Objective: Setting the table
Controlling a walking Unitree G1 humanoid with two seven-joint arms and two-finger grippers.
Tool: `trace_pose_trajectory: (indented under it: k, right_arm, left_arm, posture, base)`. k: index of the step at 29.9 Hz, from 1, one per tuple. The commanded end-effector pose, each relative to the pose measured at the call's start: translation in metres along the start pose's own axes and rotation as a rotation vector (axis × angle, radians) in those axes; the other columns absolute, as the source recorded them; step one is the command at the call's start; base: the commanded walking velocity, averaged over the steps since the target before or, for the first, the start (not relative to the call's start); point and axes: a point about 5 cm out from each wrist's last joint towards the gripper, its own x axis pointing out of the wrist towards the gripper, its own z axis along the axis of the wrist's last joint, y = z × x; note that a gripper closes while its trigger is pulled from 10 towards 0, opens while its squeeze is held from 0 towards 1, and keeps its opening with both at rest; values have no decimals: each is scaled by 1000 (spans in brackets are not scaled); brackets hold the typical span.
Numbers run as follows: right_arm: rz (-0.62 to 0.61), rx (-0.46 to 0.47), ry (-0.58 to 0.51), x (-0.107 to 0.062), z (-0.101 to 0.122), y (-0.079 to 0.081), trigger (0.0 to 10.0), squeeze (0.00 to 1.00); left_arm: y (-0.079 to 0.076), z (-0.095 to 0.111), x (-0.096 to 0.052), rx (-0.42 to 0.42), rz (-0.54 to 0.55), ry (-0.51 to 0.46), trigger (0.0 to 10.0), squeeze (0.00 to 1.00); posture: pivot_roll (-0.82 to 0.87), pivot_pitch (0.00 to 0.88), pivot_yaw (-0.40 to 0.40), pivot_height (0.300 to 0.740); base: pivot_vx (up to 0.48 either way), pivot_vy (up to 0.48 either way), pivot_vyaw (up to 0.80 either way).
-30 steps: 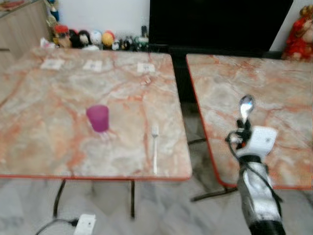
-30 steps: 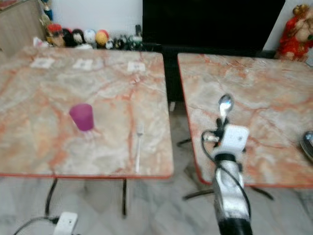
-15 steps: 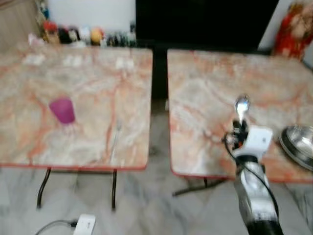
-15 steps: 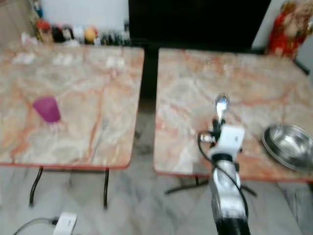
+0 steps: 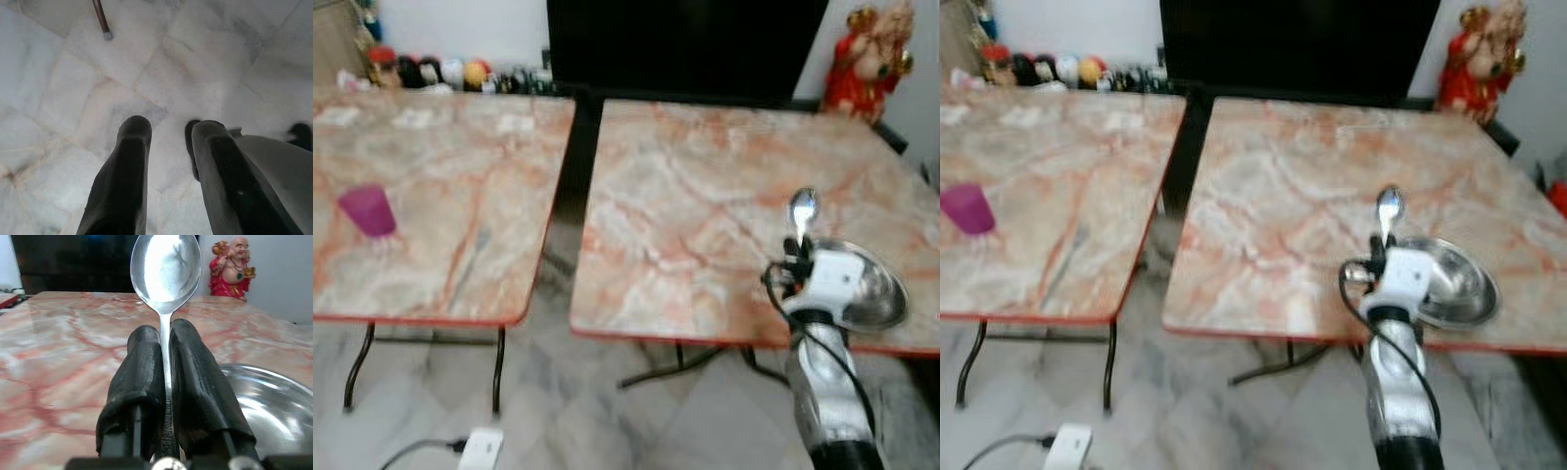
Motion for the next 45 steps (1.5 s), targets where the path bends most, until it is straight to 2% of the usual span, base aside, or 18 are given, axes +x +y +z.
trace_pose_trajectory:
  k: [1, 13, 28, 45]
  right_arm:
    - [-31, -13, -9, 1, 4, -10, 10000, 0]
    - [-44, -19, -11, 3, 6, -13, 10000, 0]
    - [-84, -17, -2, 4, 5, -21, 10000, 0]
    - [-94, -19, 5, 6, 5, -23, 10000, 0]
  left_arm:
    - [-9, -2, 1, -12, -25, 12, 10000, 0]
    - [-11, -2, 1, -11, -24, 12, 10000, 0]
    - [-2, 2, 1, -31, -12, -7, 10000, 0]
    - [-3, -7, -1, -40, -13, 9, 10000, 0]
  posture:
    - [84, 0, -38, 740]
    - [82, 0, -38, 740]
    - [82, 1, -40, 740]
    - [84, 0, -44, 740]
  base:
    - [0, -398, 0]
    - [0, -388, 0]
    - [0, 0, 0]
    - [257, 0, 0]
